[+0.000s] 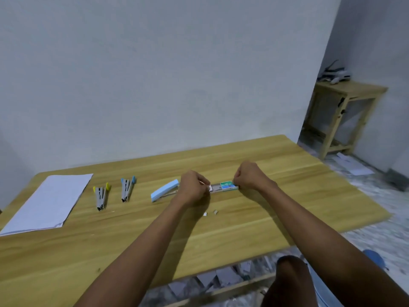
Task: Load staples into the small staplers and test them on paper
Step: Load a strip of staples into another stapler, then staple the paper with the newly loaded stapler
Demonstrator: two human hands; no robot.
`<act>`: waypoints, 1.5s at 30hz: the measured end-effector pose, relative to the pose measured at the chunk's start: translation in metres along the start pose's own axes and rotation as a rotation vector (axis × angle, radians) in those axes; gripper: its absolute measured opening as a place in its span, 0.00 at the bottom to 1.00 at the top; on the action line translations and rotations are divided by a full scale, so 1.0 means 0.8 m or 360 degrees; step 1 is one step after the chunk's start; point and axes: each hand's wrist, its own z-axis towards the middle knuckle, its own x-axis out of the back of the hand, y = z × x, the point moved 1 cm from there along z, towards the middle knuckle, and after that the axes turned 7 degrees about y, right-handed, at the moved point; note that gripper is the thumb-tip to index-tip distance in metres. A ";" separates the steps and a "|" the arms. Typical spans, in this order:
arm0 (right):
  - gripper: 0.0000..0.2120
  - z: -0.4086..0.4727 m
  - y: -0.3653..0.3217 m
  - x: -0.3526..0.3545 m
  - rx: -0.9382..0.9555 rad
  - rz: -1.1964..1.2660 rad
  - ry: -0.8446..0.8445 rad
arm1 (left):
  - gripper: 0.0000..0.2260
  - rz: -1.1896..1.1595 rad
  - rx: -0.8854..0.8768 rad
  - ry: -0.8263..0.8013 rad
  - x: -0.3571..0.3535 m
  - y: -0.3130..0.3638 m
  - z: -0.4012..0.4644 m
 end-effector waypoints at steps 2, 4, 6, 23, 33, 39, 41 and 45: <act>0.08 -0.004 0.000 -0.006 0.0014 0.0051 -0.0024 | 0.04 -0.0150 0.0110 -0.0019 -0.010 0.001 0.000; 0.08 -0.007 -0.001 -0.013 0.0032 0.0171 -0.0054 | 0.03 -0.0239 0.0181 -0.0028 -0.018 0.006 -0.002; 0.08 -0.008 -0.002 -0.019 0.0061 0.0211 -0.0056 | 0.03 -0.0251 0.0202 -0.0046 -0.019 0.012 -0.006; 0.15 -0.025 -0.146 -0.092 0.0498 0.0239 -0.0199 | 0.08 0.0548 -0.0086 0.0044 0.116 -0.095 -0.022; 0.26 -0.029 -0.198 -0.120 -0.0091 0.1538 -0.0610 | 0.06 0.0226 -0.0305 0.0518 0.145 -0.085 -0.030; 0.15 -0.031 -0.260 -0.113 -0.0276 0.2531 -0.0743 | 0.13 -0.0060 0.0101 0.0530 0.248 -0.133 -0.034; 0.19 -0.037 -0.271 -0.112 -0.0283 0.2554 -0.1017 | 0.12 0.0117 0.0311 0.0830 0.286 -0.184 -0.037; 0.33 -0.048 -0.295 -0.122 -0.0088 0.2386 -0.1269 | 0.15 0.0485 0.0781 0.0973 0.334 -0.270 -0.059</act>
